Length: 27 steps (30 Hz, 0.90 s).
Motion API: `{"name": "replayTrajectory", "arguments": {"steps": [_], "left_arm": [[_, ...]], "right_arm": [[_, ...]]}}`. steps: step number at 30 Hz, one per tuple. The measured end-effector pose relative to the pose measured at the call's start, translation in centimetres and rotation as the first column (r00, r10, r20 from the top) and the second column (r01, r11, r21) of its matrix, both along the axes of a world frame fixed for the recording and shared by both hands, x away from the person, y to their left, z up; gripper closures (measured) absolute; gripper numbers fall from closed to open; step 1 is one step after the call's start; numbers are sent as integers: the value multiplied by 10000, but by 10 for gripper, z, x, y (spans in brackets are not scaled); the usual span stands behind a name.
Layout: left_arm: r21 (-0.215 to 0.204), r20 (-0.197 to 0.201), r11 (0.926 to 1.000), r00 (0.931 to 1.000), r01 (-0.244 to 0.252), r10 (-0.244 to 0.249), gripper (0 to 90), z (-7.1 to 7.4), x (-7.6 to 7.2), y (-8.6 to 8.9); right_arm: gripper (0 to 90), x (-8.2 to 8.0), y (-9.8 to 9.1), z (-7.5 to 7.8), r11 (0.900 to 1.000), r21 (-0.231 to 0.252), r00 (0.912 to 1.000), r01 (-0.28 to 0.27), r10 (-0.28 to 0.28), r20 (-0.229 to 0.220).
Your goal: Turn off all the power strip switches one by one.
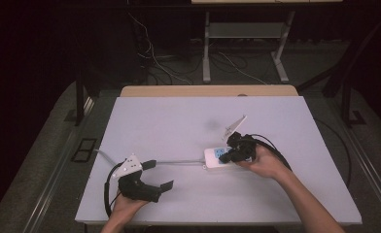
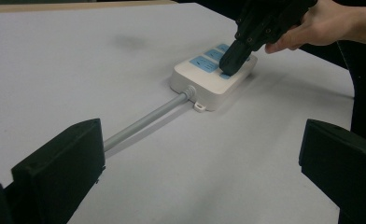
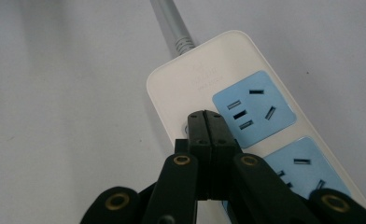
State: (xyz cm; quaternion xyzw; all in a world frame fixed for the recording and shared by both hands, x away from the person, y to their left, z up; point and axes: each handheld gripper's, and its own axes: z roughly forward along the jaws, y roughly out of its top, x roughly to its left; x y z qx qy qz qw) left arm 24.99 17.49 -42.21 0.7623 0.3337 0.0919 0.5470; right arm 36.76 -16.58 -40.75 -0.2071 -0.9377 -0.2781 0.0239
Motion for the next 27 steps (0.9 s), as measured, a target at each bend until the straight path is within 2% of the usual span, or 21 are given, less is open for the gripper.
{"name": "replayTrajectory", "arguments": {"steps": [1,2,10,17,21,24,27], "left_arm": [[0,7,10000,10000,-3,3,0,0,0,0],[-18,3,10000,10000,-3,3,0,0,0,0],[-19,-39,10000,10000,21,-21,0,0,0,0],[-57,-24,10000,10000,12,-12,0,0,-1,-1],[-97,-29,9999,10000,44,-45,0,0,-1,-1],[-106,-19,9999,10000,85,-85,0,1,-1,-2],[-163,-8,9998,10000,94,-94,0,1,-2,-3]], "right_arm": [[900,0,0,1,10000,-34,10000,-2,2,36],[900,0,-3,4,9998,192,10000,59,-61,73],[900,-3,-22,21,9951,877,9986,463,-483,212],[900,-9,-36,30,9916,1032,9961,783,-820,324],[898,-15,-45,32,9874,1077,9922,1162,-1204,331],[789,-19,-55,33,9791,1245,9853,1608,-1666,379],[601,-24,-63,34,9681,1284,9740,2153,-2223,427]]}}
